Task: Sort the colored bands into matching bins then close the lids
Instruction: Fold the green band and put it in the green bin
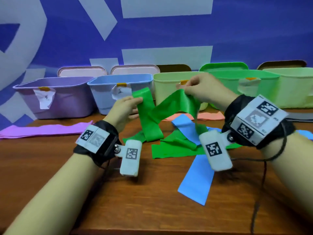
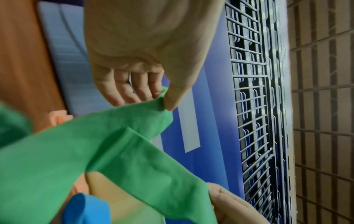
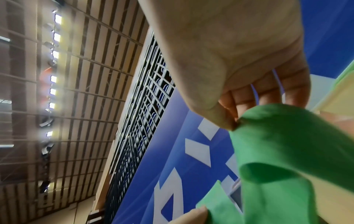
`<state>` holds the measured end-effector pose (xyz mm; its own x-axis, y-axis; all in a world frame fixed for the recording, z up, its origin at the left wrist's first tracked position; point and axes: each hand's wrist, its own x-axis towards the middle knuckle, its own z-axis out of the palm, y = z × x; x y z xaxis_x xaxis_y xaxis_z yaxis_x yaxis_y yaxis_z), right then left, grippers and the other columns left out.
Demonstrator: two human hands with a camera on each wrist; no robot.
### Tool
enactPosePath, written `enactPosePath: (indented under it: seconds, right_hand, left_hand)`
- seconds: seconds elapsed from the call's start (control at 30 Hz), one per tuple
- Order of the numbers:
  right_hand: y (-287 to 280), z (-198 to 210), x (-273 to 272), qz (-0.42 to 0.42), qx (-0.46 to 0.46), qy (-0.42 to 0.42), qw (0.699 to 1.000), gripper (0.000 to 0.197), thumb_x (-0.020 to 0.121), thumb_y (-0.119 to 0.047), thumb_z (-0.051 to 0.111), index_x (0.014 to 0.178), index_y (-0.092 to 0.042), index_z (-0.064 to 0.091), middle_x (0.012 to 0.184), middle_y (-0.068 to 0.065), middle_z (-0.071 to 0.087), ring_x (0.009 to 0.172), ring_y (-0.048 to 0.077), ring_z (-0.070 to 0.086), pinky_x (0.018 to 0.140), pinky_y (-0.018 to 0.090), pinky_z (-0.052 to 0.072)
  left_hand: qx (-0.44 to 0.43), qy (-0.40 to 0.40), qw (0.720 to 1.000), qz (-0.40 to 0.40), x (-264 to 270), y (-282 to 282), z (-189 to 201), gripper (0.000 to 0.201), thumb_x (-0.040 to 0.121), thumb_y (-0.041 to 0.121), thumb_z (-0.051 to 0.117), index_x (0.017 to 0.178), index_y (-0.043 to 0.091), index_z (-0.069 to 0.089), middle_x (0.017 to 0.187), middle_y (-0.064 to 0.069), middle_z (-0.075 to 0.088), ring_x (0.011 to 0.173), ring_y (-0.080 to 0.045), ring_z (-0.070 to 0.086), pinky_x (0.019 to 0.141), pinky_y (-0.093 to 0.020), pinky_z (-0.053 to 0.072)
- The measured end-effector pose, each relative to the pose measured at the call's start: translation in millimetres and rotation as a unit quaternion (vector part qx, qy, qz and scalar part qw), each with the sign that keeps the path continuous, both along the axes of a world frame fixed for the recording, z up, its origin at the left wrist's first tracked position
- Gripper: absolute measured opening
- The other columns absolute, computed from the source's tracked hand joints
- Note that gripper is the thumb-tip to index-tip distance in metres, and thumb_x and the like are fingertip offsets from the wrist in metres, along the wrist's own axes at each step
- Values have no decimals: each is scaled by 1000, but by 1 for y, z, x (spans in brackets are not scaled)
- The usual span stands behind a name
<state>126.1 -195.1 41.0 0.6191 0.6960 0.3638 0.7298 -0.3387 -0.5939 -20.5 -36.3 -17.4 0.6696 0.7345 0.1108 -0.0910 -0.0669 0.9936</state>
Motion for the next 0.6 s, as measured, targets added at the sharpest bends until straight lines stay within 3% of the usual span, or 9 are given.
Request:
enactPosePath:
  seconds: [0.1,0.2,0.3,0.37,0.43,0.53,0.6]
  right_hand:
    - [12,-16,-4,21,-57,-14,998,26,86,-8,53,60,-14,56,64,4,53,68,16,46,57,23,37]
    - [23,-23,-3,29,-87,-15,996,17,85,-9,54,82,1,68,82,12,59,78,18,49,56,19,36]
    - [35,-20,-1,22,-126,-4,992,14,86,-14,56,87,-5,67,83,11,57,76,21,51,55,21,40]
    - [42,-16,-2,29,-165,-10,986,13,87,-18,57,89,-8,66,83,11,59,76,24,54,64,28,49]
    - [47,-15,-5,39,-211,-44,976,18,87,-24,58,94,-10,67,81,9,60,74,24,56,69,31,50]
    - [50,-19,-10,66,-251,-80,962,23,88,-29,56,97,-12,68,83,6,63,69,20,55,59,26,44]
    - [49,-22,-12,84,-283,-81,952,23,88,-35,58,98,-16,66,80,1,60,64,14,51,52,23,41]
  left_hand:
    - [-23,-9,1000,-18,-3,-2,-12,8,96,14,50,88,13,53,64,7,70,56,-4,64,53,-17,49]
    - [-30,-19,999,2,-9,4,-13,5,96,13,48,98,12,53,63,7,69,50,-3,63,52,-17,50]
    - [-40,-14,999,18,-12,11,-12,9,96,15,48,99,15,56,67,7,71,56,-4,65,65,-24,52]
    - [-58,-13,998,6,-13,11,-11,13,97,17,44,100,16,56,56,8,66,48,-1,59,66,-24,49]
    - [-69,-9,998,-5,-12,11,-12,16,98,21,42,102,15,57,50,10,61,42,1,51,65,-22,47]
    - [-75,-5,997,-4,-10,10,-15,20,98,29,43,92,18,58,44,11,55,38,0,43,62,-20,45]
    - [-94,-14,995,0,-8,10,-15,22,97,33,45,90,18,60,51,10,60,47,-2,54,56,-19,51]
